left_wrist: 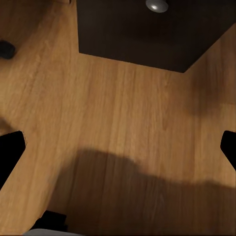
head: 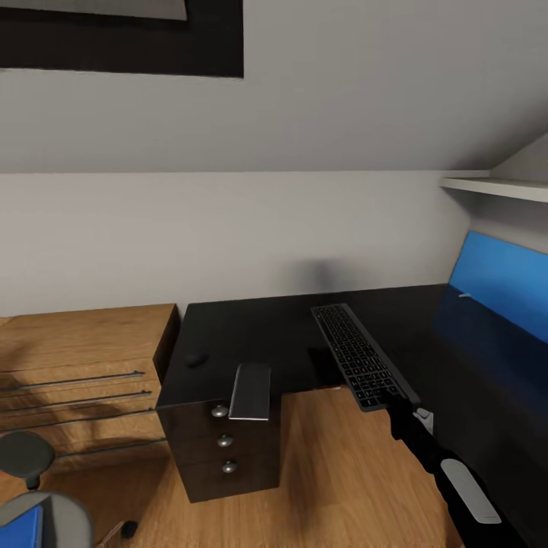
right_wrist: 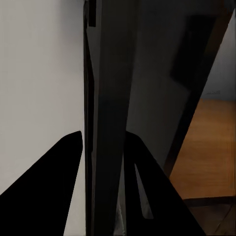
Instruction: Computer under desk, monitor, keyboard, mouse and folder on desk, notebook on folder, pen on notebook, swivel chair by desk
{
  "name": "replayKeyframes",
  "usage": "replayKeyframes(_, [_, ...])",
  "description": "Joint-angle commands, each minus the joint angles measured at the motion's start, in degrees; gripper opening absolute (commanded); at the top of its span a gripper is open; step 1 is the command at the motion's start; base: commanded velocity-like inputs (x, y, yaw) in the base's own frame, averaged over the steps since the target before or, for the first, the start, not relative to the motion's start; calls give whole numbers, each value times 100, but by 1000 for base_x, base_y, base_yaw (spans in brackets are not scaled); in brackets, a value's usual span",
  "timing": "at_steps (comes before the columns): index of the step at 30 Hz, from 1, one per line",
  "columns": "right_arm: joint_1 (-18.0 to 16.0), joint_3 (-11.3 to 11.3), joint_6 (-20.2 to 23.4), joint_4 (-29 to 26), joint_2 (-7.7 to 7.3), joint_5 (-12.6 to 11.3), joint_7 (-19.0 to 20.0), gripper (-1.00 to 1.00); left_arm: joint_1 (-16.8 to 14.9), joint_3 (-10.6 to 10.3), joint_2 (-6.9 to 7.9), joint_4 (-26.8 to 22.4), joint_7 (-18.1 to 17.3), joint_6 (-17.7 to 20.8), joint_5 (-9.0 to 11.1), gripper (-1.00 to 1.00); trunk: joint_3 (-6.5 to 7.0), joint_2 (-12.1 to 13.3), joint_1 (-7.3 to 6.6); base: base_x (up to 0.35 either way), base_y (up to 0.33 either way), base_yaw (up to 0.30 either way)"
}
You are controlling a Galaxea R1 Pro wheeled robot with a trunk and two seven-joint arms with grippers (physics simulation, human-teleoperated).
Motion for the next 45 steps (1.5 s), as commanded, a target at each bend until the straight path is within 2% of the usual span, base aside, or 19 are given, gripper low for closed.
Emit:
replayKeyframes(1, [-2,-13,49,2,1,-52,12,-100,-4,-45,4,5,7,-26,60,100,-6,-4,-3,-296,0,0])
replayKeyframes(23, [-4,-13,38,10,1,-51,21,-100,-5,-52,4,5,7,-24,63,100,-6,-4,-3,-322,-1,0])
replayKeyframes(35, [-4,-13,23,23,24,-51,21,-100,-5,-54,4,5,7,-32,59,100,-6,-4,-3,-298,-153,0])
replayKeyframes(45, [-3,-12,12,121,33,-59,17,-100,-7,-54,4,5,5,-32,59,100,-6,-4,-3,-130,-84,0])
